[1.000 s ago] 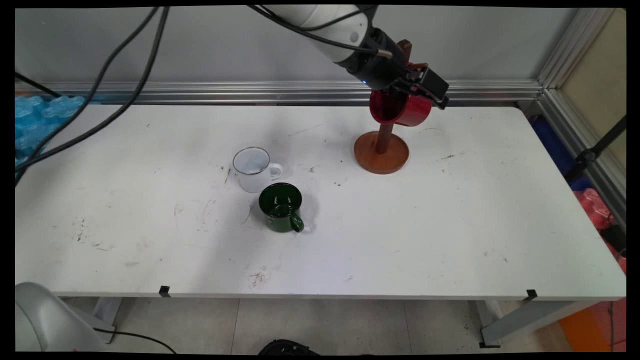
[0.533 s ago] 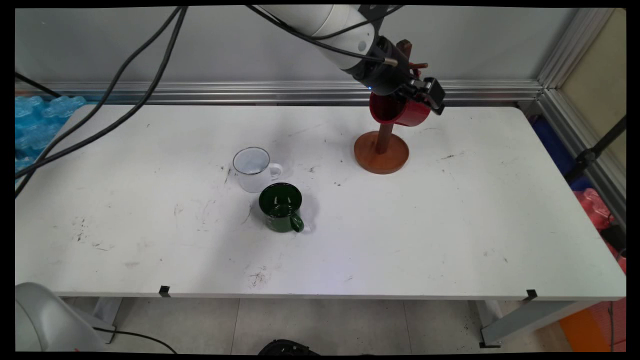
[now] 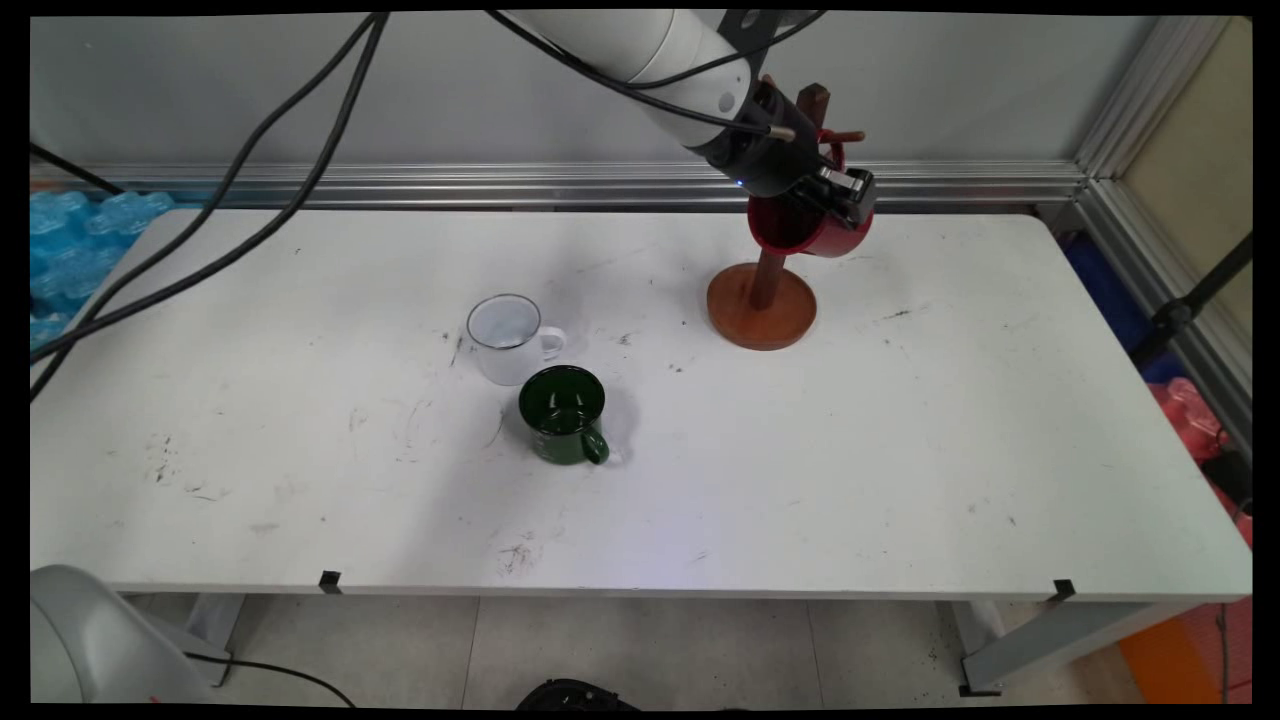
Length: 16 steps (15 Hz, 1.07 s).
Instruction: Place the picked object on the table
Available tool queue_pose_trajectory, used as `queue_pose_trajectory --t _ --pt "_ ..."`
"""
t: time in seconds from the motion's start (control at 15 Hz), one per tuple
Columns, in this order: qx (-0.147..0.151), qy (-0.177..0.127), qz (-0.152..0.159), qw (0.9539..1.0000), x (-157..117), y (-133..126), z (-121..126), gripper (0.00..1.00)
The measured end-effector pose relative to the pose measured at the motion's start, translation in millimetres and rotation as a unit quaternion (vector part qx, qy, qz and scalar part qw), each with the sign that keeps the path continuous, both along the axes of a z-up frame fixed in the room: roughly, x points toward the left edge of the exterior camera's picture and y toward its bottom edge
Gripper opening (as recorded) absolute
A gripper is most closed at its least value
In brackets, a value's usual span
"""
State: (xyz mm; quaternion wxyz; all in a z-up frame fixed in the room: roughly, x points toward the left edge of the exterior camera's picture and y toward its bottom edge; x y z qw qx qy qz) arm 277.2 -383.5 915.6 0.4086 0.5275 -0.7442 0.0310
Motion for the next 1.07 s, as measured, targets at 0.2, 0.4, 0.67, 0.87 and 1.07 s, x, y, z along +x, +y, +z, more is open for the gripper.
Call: queue_pose_trajectory --t 0.2,0.4,0.67,0.87,1.07 --pt "0.000 -0.001 0.000 1.0000 0 0 -1 0.00" --pt "-0.004 -0.001 -0.003 1.0000 0 2 0 0.00" --pt "-0.012 0.003 -0.008 0.9999 -1 4 9 0.00" --pt "-0.020 0.010 -0.011 0.9997 -3 5 21 0.00" --pt "-0.027 0.016 -0.014 0.9994 -3 8 34 0.00"
